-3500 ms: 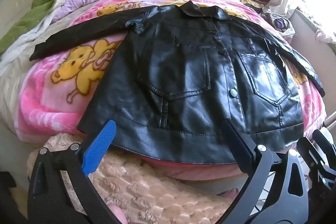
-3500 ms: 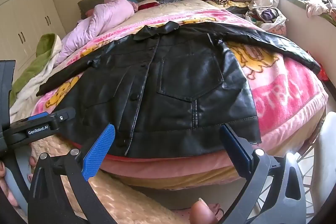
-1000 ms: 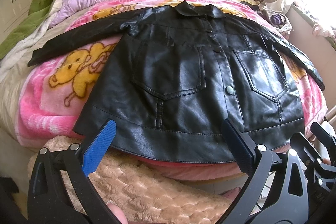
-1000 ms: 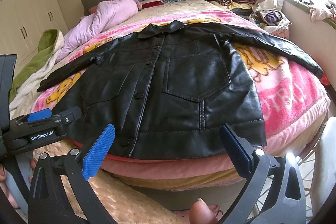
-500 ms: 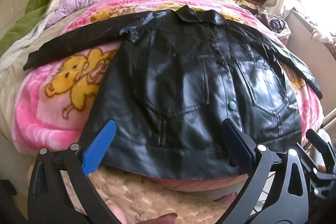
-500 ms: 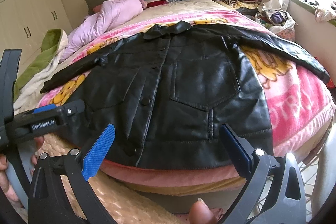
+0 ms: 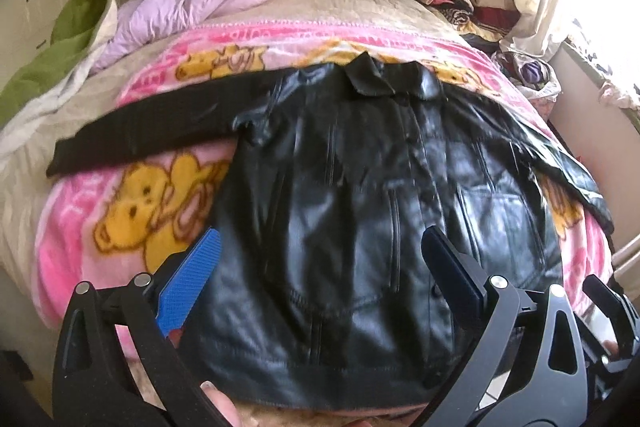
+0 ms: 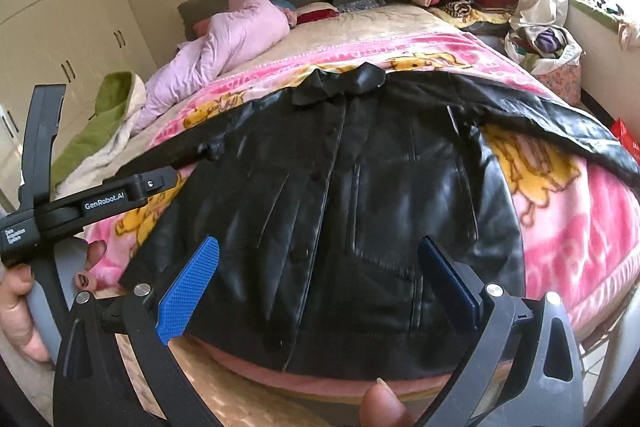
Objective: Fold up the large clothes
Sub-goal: 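Grasp the jacket sleeve end with the right gripper and lift it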
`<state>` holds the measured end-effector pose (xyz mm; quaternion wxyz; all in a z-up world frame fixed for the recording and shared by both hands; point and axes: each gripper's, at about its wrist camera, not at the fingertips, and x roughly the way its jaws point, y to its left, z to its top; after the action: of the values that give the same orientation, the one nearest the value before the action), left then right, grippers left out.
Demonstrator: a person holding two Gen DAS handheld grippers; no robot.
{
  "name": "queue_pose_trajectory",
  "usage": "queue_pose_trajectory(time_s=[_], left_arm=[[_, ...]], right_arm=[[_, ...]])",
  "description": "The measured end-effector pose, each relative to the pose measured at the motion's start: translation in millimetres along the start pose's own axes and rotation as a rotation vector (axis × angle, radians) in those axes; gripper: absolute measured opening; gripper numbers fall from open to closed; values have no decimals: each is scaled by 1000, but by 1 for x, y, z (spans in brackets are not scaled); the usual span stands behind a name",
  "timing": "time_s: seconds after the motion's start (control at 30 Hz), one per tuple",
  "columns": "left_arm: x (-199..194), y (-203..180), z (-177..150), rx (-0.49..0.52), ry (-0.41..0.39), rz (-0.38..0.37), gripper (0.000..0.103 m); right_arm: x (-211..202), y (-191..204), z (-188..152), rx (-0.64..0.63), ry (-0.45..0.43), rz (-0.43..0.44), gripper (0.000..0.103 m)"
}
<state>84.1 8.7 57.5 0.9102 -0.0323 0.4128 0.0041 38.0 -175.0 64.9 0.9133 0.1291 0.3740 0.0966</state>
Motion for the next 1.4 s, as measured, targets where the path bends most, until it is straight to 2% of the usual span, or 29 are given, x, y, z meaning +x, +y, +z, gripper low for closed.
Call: queue_pose_trajectory(time_s=[0.27,0.47,0.8,0.9,1.07,1.4], left_arm=[[-8,-20,39,35,-44,-17,94],[-4,-45,65,62,-53,-31,94],[27,-88,108,102,-46,-30,94],[39,-95,116,100,-48,-14,94],[56,-103,127,81,-38,-37,94],[92,-149,128,143,6,-70,94]], right_arm=[[-8,-21,38,59,-88,-13,99],[-7,-44,66,124,-120,-30,99],[6,-93,105,266,-154,-57,99],[10,-105,115,303,-166,-74,99],[13,-124,127,356,-191,-85,99],[19,-183,133,468,-229,-163,99]])
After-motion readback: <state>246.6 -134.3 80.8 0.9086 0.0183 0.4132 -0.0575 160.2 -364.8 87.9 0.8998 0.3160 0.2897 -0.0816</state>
